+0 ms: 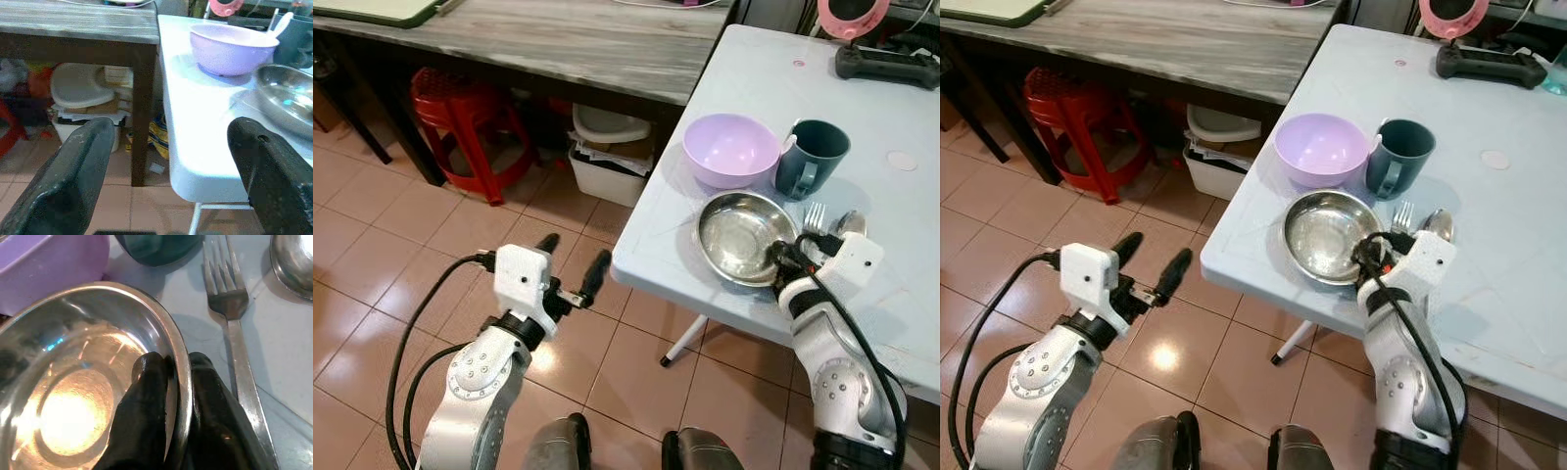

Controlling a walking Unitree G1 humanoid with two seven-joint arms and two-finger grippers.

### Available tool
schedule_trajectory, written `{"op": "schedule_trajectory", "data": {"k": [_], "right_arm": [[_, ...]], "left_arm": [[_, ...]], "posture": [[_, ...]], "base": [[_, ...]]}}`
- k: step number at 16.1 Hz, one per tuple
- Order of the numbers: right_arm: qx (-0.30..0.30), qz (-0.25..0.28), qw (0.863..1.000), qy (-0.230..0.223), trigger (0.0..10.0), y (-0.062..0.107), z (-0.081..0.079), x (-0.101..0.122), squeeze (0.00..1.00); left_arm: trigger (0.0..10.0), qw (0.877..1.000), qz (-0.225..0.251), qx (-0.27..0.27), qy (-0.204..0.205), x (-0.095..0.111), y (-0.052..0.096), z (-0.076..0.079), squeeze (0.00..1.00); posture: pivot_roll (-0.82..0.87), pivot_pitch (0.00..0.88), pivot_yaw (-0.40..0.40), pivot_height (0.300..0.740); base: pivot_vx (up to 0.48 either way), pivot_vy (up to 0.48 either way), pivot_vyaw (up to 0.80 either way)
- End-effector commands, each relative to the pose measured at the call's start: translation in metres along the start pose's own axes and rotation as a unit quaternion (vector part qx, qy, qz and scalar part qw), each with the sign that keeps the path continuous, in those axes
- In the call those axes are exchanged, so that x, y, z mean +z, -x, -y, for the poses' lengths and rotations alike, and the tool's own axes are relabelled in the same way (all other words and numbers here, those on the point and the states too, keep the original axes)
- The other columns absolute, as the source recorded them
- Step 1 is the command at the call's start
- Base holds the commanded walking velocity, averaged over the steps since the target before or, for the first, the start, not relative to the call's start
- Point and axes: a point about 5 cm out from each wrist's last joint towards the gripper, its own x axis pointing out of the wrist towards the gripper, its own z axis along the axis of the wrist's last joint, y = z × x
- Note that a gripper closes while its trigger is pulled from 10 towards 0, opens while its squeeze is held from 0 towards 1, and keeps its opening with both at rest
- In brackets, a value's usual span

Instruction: Setting the table

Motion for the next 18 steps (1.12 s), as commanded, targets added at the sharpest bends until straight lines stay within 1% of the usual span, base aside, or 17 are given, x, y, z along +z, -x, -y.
{"op": "schedule_trajectory", "data": {"k": [1,4,5,6,7,9,10,12,13,16,18], "right_arm": [[-0.042,-0.06,0.997,-0.012,0.0,0.001,0.014,-0.021,0.0],[-0.042,-0.063,0.997,-0.022,0.0,0.001,0.012,-0.019,0.0],[-0.032,-0.062,0.997,-0.027,0.0,0.001,0.007,-0.017,0.0],[-0.019,-0.055,0.998,-0.036,0.0,0.001,0.001,-0.013,0.0],[-0.011,-0.051,0.998,-0.044,0.0,0.001,-0.003,-0.012,0.0],[0.021,-0.046,0.998,-0.048,0.0,0.005,-0.012,-0.012,0.0],[0.027,-0.046,0.998,-0.041,0.0,0.007,-0.013,-0.014,0.0],[0.034,-0.041,0.998,-0.026,0.0,0.009,-0.014,-0.015,0.0],[0.049,-0.029,0.998,-0.002,0.0,0.009,-0.015,-0.013,0.0],[0.068,0.001,0.997,0.037,0.0,0.007,-0.017,-0.007,0.0],[0.068,0.026,0.995,0.071,0.0,0.006,-0.016,-0.003,0.0]], "left_arm": [[10.0,1.0,-0.001,-0.004,-0.002,0.001,0.003,0.001,0.0],[10.0,1.0,-0.008,-0.003,-0.007,-0.001,0.004,0.001,0.0],[10.0,1.0,-0.015,0.009,-0.014,-0.004,0.004,-0.001,0.0],[10.0,0.999,-0.026,0.038,-0.009,-0.008,0.004,-0.007,0.0],[10.0,0.998,-0.031,0.056,-0.005,-0.01,0.004,-0.011,0.0],[10.0,0.995,-0.025,0.1,-0.012,-0.01,0.002,-0.022,0.0],[10.0,0.994,-0.027,0.105,0.0,-0.011,0.002,-0.023,0.0],[10.0,0.992,-0.026,0.126,0.001,-0.012,0.002,-0.025,0.0],[10.0,0.99,-0.029,0.135,-0.003,-0.015,0.0,-0.025,0.0],[10.0,0.989,-0.028,0.143,-0.006,-0.015,-0.007,-0.027,0.0],[10.0,0.99,-0.026,0.136,-0.024,-0.013,-0.013,-0.027,0.0]], "posture": [[0.03,0.158,0.032,0.74],[0.03,0.155,0.026,0.74],[0.03,0.149,0.025,0.74],[0.02,0.14,0.025,0.74],[0.02,0.138,0.026,0.74],[0.02,0.129,0.027,0.74],[0.02,0.122,0.029,0.74],[0.01,0.106,0.03,0.74],[0.01,0.097,0.029,0.74],[0.01,0.078,0.025,0.74],[0.0,0.066,0.026,0.74]], "base": [[0.0,0.0,0.0],[0.0,0.0,0.0],[0.0,0.0,0.0],[0.0,0.0,0.0],[0.0,0.0,0.0],[0.0,0.418,0.0],[0.0,0.48,0.0],[0.0,0.48,0.0],[0.0,0.48,0.0],[0.0,0.48,0.0],[0.0,0.48,0.0]]}}
